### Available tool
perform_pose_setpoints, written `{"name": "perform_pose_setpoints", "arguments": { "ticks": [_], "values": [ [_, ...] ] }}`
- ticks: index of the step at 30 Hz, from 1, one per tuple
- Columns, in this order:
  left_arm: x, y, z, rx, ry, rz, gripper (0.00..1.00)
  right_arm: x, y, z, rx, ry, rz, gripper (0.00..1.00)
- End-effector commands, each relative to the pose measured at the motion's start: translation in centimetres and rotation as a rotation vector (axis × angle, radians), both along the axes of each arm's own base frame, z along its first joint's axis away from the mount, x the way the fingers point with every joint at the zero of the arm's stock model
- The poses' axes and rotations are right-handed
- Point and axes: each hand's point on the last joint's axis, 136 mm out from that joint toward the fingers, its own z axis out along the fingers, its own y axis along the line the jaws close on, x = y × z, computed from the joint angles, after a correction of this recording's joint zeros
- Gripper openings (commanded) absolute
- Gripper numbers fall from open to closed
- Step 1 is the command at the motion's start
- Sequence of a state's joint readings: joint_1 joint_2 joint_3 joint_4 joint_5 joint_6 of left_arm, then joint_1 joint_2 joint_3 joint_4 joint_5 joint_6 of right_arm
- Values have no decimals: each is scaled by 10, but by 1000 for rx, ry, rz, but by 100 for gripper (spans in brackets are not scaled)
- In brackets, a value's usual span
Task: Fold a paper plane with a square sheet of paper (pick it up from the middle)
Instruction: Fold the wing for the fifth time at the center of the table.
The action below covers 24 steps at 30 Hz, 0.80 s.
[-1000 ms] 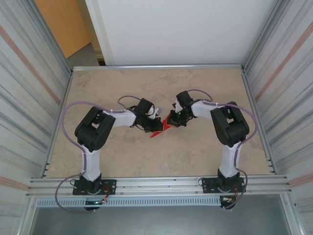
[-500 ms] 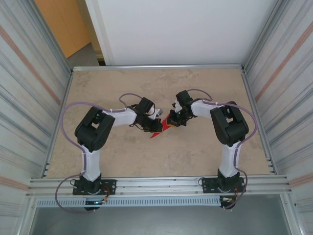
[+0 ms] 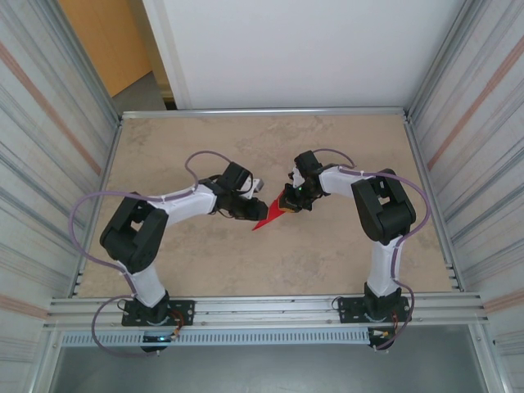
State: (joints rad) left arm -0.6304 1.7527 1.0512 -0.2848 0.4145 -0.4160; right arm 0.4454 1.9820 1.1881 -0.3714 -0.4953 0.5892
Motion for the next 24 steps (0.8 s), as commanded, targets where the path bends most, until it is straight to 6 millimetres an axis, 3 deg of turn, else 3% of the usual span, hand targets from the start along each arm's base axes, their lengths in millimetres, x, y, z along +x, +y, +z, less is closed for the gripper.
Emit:
{"name": "perform_pose_setpoints", "arguments": {
  "ticks": [1,11,24],
  "values": [
    [-12,10,-16,63,39,-2,39,-38,-52,-70,-291,141,-6,14],
    [-18,11,-33,100,89,-26,38,-37,-51,-69,-291,143,-8,16],
    [-24,15,-47,129,132,-20,22,-38,-51,-72,-295,150,-6,16]
  ]
}}
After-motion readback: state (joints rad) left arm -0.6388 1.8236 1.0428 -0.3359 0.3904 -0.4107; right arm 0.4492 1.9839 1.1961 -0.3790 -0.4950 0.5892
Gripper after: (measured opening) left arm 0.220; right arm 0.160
